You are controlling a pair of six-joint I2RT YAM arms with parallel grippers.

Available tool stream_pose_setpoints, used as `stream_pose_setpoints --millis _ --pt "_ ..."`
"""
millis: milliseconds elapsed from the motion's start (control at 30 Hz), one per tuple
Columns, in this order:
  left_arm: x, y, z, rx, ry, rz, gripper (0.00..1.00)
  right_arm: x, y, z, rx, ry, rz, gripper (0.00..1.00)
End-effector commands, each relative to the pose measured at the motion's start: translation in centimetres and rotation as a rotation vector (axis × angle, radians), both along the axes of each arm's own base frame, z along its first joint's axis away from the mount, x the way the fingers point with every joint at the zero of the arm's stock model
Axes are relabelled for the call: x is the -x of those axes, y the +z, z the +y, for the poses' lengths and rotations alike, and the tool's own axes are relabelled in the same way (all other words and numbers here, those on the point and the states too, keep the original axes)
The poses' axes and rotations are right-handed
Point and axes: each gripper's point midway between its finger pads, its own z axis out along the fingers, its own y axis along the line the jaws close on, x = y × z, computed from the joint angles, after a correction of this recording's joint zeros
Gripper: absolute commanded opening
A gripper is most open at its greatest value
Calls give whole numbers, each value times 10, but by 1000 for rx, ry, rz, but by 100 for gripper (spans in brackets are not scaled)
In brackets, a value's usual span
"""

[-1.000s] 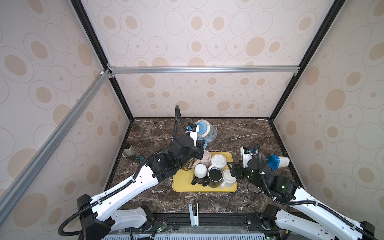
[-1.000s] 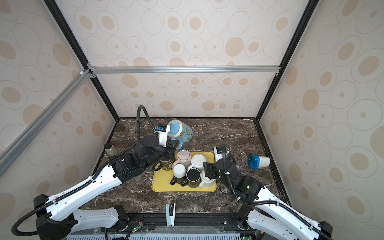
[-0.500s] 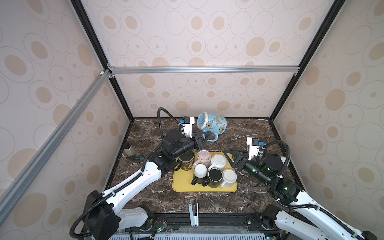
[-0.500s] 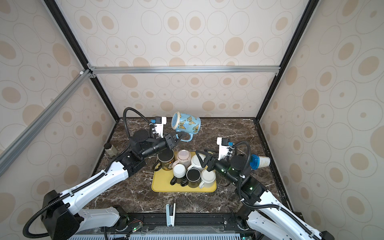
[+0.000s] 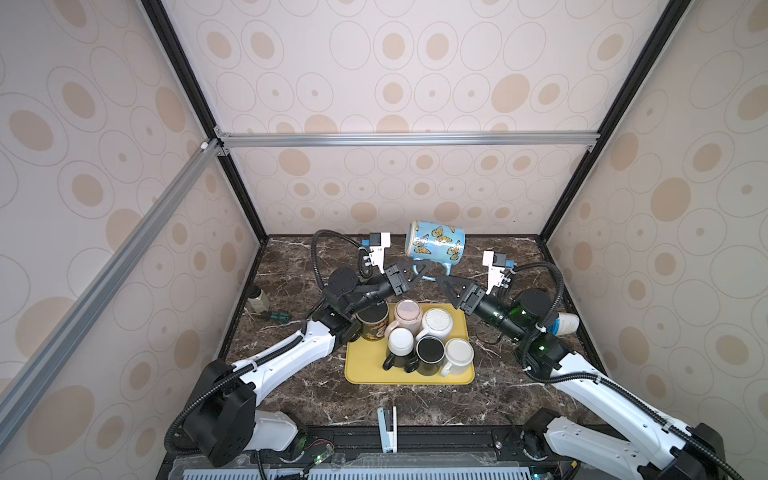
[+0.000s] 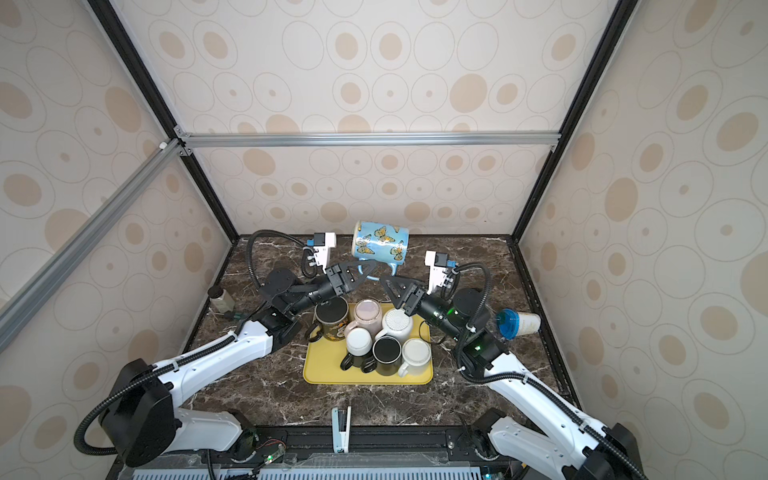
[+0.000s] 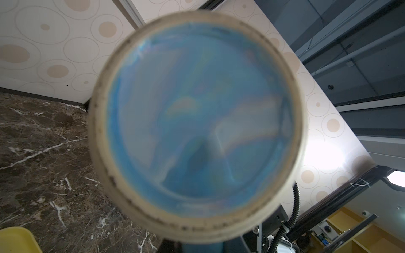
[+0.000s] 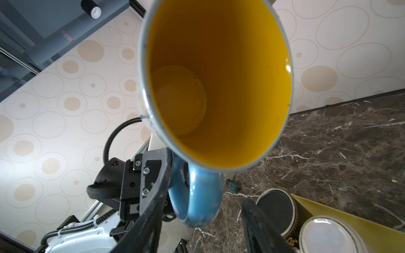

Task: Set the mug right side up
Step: 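Grasp the mug's handle with the right gripper beside the left gripper, then carry the mug with the right gripper toward the blue bottle while the left withdraws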

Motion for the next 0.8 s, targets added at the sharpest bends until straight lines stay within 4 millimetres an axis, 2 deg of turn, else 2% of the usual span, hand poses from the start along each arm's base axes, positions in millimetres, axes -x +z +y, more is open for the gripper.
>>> stream_pose_setpoints --millis 0,200,500,600,667,700,733,767 --pt "30 73 19 197 -48 -208 0 0 38 -5 -119 16 -61 57" --pt "28 62 17 219 -72 -180 0 -9 44 -9 -164 11 -58 50" --pt "26 46 10 230 -113 -142 0 -21 44 -3 -180 10 -52 44" --pt "27 42 10 223 -114 -141 0 -26 43 -3 -182 0 -45 35" --pt "26 36 11 211 -105 -134 0 -28 42 -2 -169 -3 -41 21" --pt "25 33 11 203 -100 -129 0 -29 42 -1 -163 -4 -38 8" --pt "25 30 10 189 -95 -129 0 -30 42 0 -156 -2 -36 0" --pt "24 27 9 174 -93 -130 0 -29 42 0 -148 -1 -38 0"
